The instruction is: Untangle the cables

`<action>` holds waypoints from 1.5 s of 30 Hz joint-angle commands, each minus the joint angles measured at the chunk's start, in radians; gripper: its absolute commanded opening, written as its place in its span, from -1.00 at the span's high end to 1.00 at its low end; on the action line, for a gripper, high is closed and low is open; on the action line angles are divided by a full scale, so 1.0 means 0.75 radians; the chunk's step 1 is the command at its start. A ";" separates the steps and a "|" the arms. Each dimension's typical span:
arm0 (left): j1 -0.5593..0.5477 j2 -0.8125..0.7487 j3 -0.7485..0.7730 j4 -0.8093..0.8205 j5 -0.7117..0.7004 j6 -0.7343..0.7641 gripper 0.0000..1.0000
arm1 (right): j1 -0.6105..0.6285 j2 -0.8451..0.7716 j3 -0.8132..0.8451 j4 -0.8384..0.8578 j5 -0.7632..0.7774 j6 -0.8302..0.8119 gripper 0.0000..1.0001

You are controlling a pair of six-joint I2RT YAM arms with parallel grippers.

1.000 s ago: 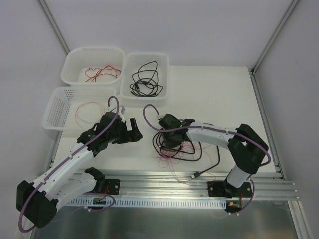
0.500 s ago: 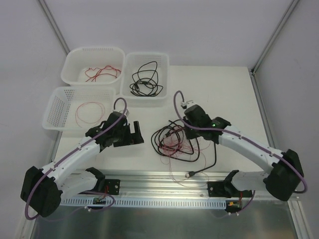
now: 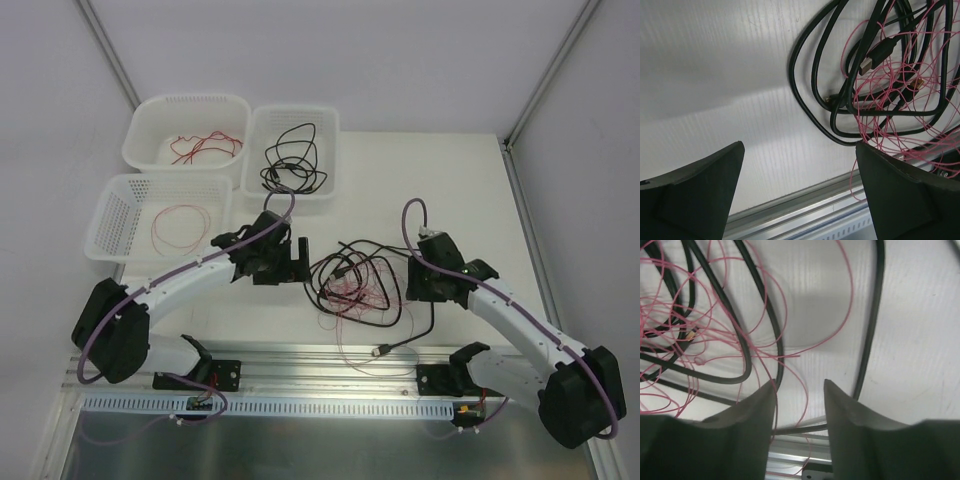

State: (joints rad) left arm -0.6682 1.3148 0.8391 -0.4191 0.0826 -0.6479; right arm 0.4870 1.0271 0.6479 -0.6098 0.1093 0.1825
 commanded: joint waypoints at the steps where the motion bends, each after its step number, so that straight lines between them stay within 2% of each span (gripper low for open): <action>1: -0.019 0.092 0.082 0.045 -0.053 -0.038 -0.89 | 0.001 0.003 0.007 0.101 -0.133 -0.016 0.00; 5: -0.027 0.239 0.149 0.088 -0.067 -0.038 -0.78 | 0.001 0.046 0.034 0.146 -0.281 -0.033 -0.16; 7: -0.027 0.284 0.190 0.094 -0.086 -0.040 -0.65 | 0.005 0.032 0.028 0.165 -0.328 -0.039 -0.21; 13: -0.032 0.399 0.268 0.125 -0.051 -0.042 -0.34 | 0.056 -0.058 0.060 0.124 -0.332 -0.104 -0.30; 15: -0.030 0.372 0.242 0.123 -0.140 -0.018 -0.13 | 0.087 -0.093 0.063 0.105 -0.318 -0.112 -0.32; 16: -0.027 0.338 0.223 0.123 -0.173 -0.014 0.21 | 0.101 -0.103 0.065 0.099 -0.311 -0.110 -0.32; 18: -0.029 0.315 0.184 0.123 -0.220 0.005 0.44 | 0.112 -0.136 0.063 0.095 -0.305 -0.108 -0.36; 19: -0.030 0.313 0.180 0.121 -0.227 0.011 0.48 | 0.118 -0.146 0.063 0.095 -0.307 -0.114 -0.39; 26: -0.032 0.443 0.190 0.125 -0.178 0.023 0.43 | 0.148 -0.206 0.081 0.085 -0.307 -0.133 -0.57; 30: -0.052 0.509 0.215 0.123 -0.202 0.038 0.36 | 0.165 -0.216 0.093 0.077 -0.305 -0.141 -0.59; 38: -0.121 0.648 0.280 0.123 -0.243 0.034 0.39 | 0.191 -0.208 0.097 0.073 -0.293 -0.129 -0.61; 42: -0.177 0.716 0.288 0.105 -0.292 -0.003 0.59 | 0.220 -0.187 0.114 0.081 -0.285 -0.123 -0.61; 43: -0.181 0.728 0.284 0.099 -0.302 -0.013 0.76 | 0.230 -0.187 0.118 0.093 -0.287 -0.121 -0.61; 45: -0.181 0.726 0.264 0.090 -0.323 -0.022 0.95 | 0.240 -0.179 0.118 0.105 -0.287 -0.110 -0.62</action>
State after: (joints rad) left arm -0.7876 1.7912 1.0786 -0.3004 -0.1287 -0.6430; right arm 0.6521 0.8864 0.6899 -0.5488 -0.1120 0.0940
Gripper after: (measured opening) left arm 0.056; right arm 0.808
